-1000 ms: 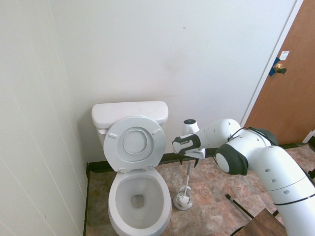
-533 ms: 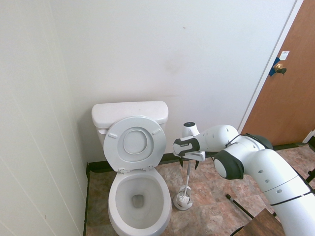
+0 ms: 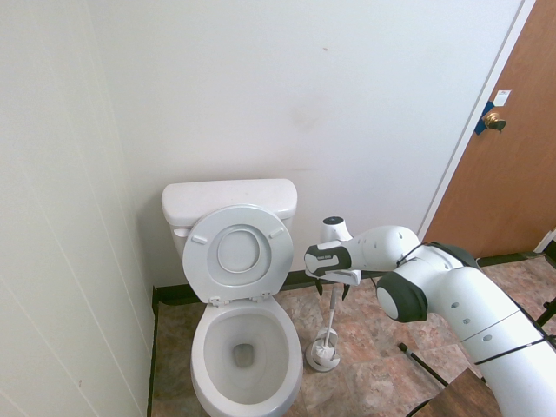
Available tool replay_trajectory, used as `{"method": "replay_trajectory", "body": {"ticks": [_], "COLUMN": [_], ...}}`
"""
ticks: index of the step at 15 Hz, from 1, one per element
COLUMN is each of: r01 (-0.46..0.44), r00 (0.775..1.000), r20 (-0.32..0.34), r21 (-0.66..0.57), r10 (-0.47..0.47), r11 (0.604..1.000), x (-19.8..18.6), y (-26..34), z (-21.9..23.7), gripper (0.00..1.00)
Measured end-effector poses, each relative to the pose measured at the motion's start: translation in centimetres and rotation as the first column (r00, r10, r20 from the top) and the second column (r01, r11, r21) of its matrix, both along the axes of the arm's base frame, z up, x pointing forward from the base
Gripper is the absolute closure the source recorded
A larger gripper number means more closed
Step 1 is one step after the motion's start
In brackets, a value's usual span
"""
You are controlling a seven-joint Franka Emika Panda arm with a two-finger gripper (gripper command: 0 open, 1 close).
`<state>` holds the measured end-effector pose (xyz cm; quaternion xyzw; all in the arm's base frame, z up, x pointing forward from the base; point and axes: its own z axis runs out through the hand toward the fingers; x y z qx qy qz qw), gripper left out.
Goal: Clean the toilet
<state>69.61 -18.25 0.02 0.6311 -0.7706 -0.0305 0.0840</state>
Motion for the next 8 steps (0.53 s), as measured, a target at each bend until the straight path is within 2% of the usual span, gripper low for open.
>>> {"method": "replay_trajectory", "body": {"ticks": [8], "r01": [0.002], "r00": [1.0], "r20": [0.0], "r21": [0.005], "r10": [-0.002], "r11": [1.0], "x": [-0.02], "y": [0.17], "z": [-0.34], "gripper": [1.0]}}
